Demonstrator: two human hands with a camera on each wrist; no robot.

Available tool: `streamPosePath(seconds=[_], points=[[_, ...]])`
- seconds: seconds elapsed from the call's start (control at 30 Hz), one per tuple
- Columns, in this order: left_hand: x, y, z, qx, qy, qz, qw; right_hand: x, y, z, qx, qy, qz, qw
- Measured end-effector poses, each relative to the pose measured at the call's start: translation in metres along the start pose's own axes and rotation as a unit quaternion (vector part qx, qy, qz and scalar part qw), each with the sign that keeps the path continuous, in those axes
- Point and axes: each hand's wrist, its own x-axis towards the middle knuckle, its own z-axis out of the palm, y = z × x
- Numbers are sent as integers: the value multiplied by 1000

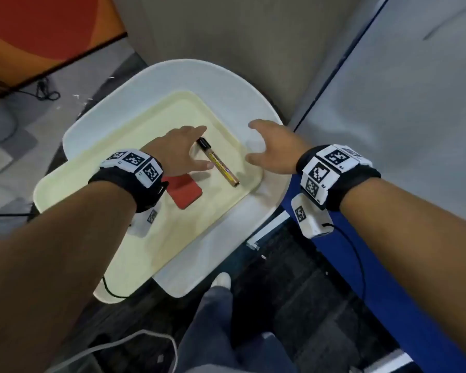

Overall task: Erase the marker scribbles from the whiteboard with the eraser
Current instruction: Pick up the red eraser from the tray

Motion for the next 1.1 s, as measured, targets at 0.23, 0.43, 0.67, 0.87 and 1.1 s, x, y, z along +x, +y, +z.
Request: streamPosePath(seconds=[0.23,0.43,0.67,0.87,1.1], points=[[9,-38,14,1,-14,-17,1000,19,-18,21,-4,-40,3,999],[13,-58,15,47,-113,-19,992,29,-29,39,-10,-55,0,998],[11,-58,10,118,-116,-8,986,37,-47,68,-10,-44,-6,999],[6,-65,9,92,-88,11,992,39,-68,95,0,-63,-19,998],[0,-70,10,55,-58,14,997,40,-97,131,-78,-2,-15,997]])
